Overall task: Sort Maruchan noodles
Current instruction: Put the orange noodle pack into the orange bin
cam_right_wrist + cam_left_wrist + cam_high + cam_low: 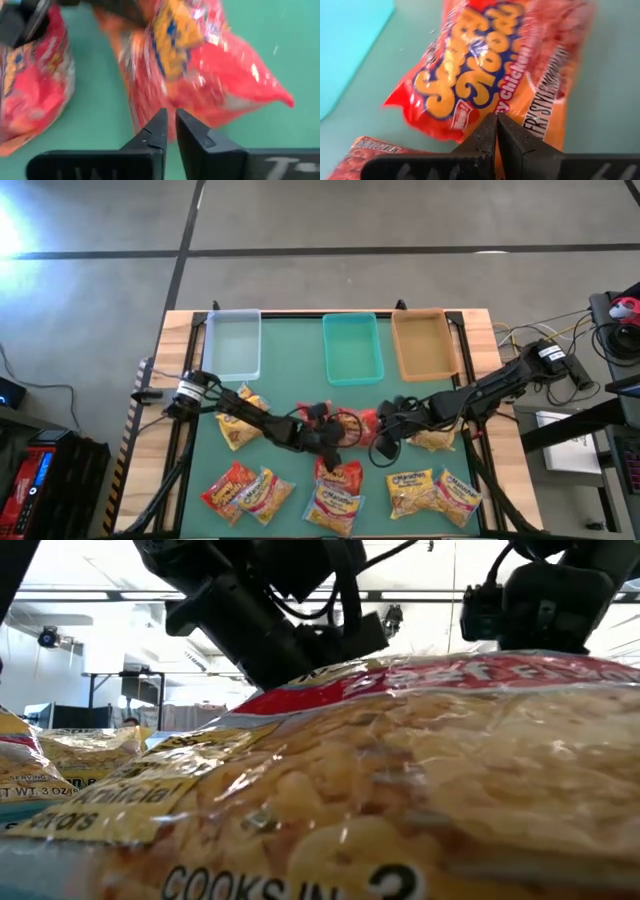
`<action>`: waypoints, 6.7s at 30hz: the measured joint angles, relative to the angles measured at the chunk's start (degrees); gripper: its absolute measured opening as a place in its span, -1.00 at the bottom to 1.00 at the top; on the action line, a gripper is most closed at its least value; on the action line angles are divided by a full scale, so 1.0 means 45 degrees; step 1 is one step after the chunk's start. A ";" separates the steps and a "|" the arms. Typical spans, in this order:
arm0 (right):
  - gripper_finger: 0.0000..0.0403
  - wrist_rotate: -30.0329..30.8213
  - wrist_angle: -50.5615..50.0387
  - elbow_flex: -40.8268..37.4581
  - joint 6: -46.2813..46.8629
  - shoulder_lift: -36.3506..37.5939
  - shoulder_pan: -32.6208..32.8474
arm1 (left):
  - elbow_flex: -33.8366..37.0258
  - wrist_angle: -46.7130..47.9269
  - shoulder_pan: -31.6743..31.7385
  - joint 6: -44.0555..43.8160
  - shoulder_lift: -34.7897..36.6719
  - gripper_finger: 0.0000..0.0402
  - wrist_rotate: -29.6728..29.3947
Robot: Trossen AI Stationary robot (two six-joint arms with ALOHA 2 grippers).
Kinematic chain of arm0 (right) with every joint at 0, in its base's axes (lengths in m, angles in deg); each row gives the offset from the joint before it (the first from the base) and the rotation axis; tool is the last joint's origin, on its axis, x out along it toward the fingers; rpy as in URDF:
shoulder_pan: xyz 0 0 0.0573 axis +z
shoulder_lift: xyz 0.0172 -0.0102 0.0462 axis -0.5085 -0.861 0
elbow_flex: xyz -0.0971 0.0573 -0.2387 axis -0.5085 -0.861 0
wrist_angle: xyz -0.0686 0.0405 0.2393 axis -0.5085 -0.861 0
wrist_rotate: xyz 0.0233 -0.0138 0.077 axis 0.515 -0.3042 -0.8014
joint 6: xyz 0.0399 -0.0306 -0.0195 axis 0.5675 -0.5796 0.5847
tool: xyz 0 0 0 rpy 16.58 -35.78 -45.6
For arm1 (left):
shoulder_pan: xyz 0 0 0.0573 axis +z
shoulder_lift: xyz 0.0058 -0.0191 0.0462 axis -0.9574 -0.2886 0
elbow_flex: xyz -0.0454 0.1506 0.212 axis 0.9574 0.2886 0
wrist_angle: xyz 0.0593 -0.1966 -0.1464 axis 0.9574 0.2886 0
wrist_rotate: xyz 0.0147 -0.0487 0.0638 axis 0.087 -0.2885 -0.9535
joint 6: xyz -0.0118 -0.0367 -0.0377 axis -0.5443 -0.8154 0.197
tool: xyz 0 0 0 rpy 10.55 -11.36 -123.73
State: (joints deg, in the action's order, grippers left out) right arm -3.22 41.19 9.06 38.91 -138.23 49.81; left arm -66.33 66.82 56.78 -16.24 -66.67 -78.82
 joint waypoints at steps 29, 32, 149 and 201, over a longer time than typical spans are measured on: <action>0.22 0.0869 -0.1267 -0.0151 0.0288 0.0957 -0.1210 | 0.0083 0.0326 0.0306 0.0244 -0.0024 -1.00 -0.0061; 0.22 0.0759 -0.1305 -0.0442 0.0235 0.1232 -0.1995 | 0.0083 0.0286 0.0318 0.0239 -0.0029 -1.00 -0.0051; -0.94 -0.2445 -0.3885 0.1810 -0.5992 0.2621 -0.4177 | -0.0155 0.0961 0.0639 -0.0203 0.1928 -1.00 -0.0959; -0.94 0.5059 -0.8886 0.5382 -1.7779 -0.0950 -1.1202 | 0.0185 0.1004 0.3239 0.3130 0.1928 -1.00 -0.0352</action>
State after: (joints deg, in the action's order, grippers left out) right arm 19.55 1.20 33.28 -41.10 -142.51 -0.60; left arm -65.50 71.33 71.36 -2.16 -57.99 -80.40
